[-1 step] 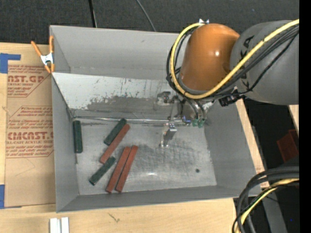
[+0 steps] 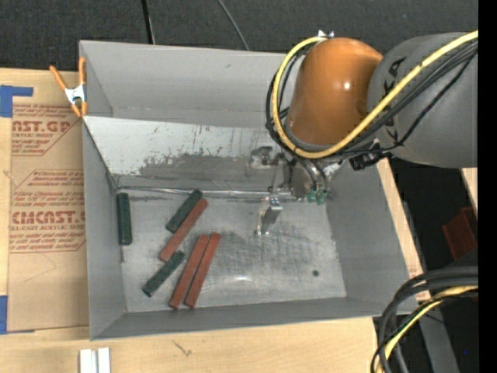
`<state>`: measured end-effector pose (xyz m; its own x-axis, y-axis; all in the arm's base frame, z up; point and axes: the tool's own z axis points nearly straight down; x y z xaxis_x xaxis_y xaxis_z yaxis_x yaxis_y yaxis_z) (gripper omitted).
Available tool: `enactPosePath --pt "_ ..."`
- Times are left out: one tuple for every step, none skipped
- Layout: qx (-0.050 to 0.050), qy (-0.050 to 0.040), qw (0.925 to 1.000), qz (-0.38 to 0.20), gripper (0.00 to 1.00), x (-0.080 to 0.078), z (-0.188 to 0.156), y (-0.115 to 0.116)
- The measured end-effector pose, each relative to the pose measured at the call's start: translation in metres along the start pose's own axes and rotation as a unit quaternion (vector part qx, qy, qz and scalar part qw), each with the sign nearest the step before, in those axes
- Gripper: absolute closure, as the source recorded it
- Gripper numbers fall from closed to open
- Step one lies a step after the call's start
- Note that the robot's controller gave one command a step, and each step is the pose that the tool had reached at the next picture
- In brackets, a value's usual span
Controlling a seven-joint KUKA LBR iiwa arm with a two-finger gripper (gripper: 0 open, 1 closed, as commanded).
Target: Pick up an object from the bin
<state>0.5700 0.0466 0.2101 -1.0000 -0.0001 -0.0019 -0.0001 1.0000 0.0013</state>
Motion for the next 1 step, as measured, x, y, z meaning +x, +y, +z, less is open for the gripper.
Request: enactPosePath --pt "0.0 -0.0025 0.9994 -0.036 0.0 -0.0024 0.0568 0.0172"
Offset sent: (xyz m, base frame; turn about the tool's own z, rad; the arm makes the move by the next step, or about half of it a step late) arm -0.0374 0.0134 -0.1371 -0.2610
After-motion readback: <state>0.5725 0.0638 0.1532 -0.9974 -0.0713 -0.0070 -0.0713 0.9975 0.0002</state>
